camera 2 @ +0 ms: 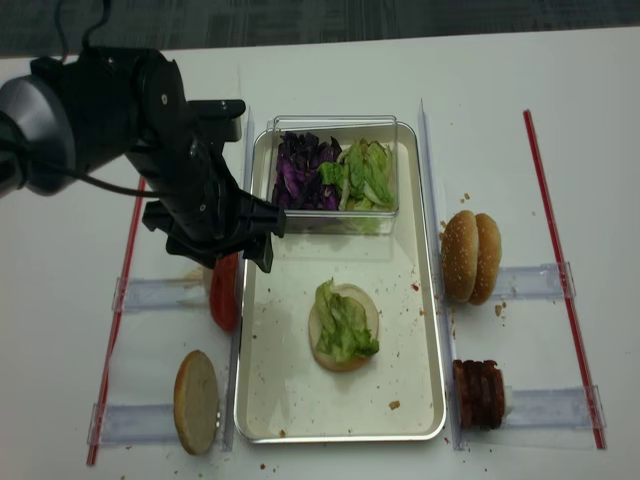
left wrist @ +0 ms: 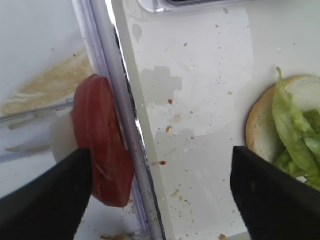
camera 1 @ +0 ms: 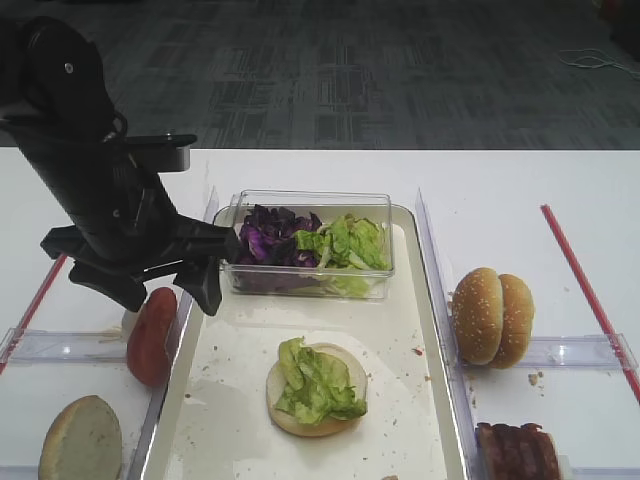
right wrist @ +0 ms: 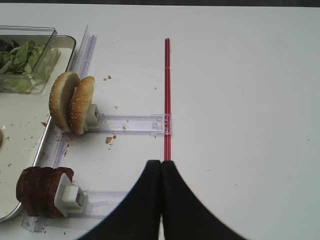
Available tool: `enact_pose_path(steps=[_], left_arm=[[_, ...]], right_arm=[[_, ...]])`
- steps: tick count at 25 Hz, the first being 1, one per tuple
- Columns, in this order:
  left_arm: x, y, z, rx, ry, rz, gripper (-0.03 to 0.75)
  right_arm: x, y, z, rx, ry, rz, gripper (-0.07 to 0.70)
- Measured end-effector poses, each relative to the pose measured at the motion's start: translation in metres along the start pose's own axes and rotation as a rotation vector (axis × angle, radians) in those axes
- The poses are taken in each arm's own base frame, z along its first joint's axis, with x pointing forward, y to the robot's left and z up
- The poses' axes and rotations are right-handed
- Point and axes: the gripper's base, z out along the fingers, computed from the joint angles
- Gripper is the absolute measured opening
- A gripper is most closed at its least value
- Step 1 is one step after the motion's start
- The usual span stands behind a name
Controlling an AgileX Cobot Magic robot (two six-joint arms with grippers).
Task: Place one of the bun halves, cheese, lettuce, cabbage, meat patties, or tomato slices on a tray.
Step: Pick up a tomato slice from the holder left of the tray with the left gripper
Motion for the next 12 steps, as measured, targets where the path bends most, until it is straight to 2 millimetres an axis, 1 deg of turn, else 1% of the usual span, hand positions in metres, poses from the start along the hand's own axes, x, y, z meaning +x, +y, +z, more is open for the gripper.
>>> enact_pose_path(steps=[7,12], left_arm=[[-0.001,0.000,0.000,0.002,-0.013,0.000,0.556],[-0.003,0.001,0.016,-0.001,0.032,-0.014,0.556]], right_arm=[[0.000,0.000,0.000,0.000,0.000,0.000,0.039],[0.000,0.000,0.000,0.000,0.000,0.000,0.039]])
